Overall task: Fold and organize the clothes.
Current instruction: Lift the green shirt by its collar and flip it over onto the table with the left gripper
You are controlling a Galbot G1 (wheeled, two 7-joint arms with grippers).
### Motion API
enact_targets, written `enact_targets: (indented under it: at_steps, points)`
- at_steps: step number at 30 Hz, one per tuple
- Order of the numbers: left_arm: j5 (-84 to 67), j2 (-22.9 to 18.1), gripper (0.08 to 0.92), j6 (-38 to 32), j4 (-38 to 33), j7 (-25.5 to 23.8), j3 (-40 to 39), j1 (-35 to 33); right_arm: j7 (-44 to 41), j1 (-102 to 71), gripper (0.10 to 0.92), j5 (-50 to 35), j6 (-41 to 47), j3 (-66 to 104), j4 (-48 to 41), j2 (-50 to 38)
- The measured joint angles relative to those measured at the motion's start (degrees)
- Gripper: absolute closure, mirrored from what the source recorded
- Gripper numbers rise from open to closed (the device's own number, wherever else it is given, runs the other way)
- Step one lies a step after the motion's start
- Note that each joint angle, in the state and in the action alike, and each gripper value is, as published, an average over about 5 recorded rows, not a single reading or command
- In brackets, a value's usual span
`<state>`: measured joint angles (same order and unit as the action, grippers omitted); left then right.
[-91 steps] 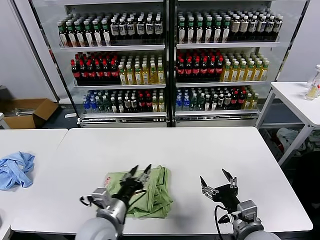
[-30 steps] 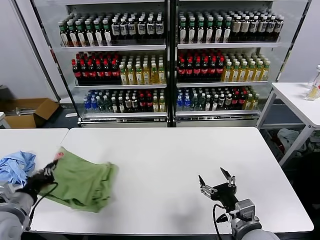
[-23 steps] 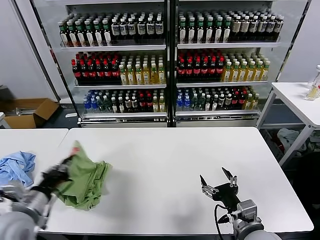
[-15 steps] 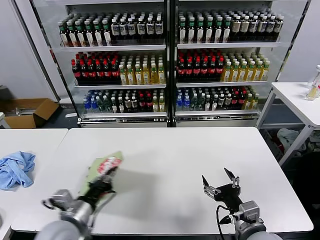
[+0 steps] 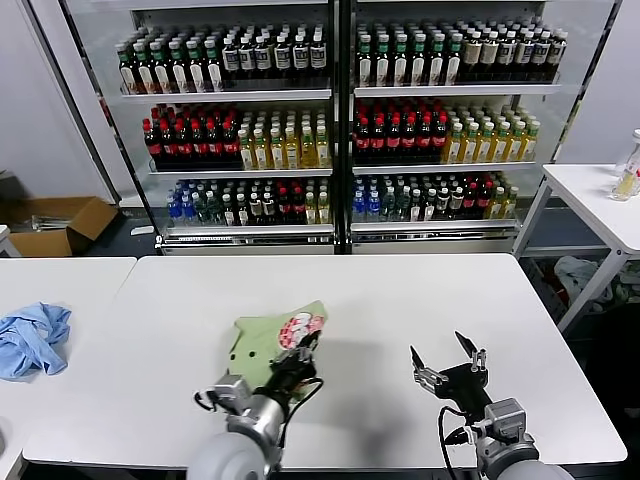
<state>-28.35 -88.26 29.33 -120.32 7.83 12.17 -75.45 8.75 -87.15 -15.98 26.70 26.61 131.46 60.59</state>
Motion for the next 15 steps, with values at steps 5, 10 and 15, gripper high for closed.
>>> enact_targets:
  at_steps: [5,10,15]
  points:
    - [2.2,-1.0,0.915,0.1,1.0,-0.4,-1.4,1.8,0.0,0.0,0.203,-0.1,0.0,0.4,0.1,-0.3]
    - [2.2,0.5,0.915,1.2,0.3,-0.5,-0.3,2.6,0.0,0.5,0.203,-0.1,0.0,0.1,-0.3,-0.1]
    - [0.2,4.1,0.915,2.2,-2.2,-0.3,3.2,2.6,-0.1,1.0,0.203,-0.1,0.1,-0.4,-0.5,-0.1]
